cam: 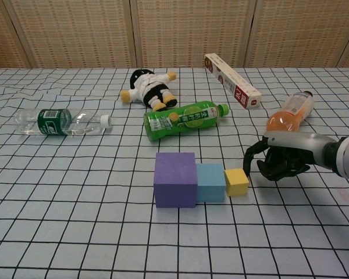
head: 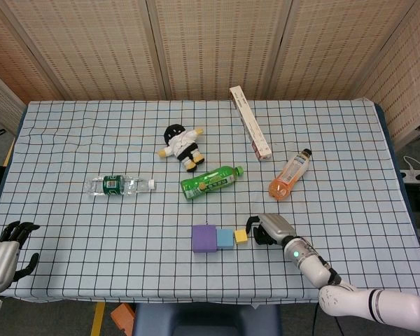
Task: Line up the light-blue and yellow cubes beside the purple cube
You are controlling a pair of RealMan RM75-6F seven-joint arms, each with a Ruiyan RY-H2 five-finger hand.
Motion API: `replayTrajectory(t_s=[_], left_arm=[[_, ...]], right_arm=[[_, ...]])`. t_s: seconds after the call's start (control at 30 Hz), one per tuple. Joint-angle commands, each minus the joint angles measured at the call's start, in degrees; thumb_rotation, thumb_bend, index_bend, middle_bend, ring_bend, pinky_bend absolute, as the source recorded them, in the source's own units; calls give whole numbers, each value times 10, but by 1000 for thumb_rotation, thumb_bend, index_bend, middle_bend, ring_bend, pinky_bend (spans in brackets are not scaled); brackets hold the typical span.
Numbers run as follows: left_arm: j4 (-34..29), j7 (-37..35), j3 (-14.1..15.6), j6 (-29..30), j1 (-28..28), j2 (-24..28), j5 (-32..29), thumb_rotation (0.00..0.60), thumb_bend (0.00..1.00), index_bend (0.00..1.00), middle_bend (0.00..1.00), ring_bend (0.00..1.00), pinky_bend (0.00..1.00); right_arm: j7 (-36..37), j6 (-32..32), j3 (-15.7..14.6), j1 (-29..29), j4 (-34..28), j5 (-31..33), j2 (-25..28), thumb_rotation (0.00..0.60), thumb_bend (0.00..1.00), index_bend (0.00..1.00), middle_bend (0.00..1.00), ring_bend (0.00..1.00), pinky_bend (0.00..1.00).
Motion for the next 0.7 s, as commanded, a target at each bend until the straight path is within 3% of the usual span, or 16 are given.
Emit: replayTrajectory(t_s=[0.03,0.7], left_arm=[[0,0,0,0,0,0,0,600,423,230,178,97,412],[0,-2,0,0,0,0,1,600,422,230,178,97,412]], right_arm=[[7,-3,0,0,4,-5,-3,600,723,475,947,850,1000],[54,-16,0,-4,31,-49,-20,600,723,474,948,850,1000]])
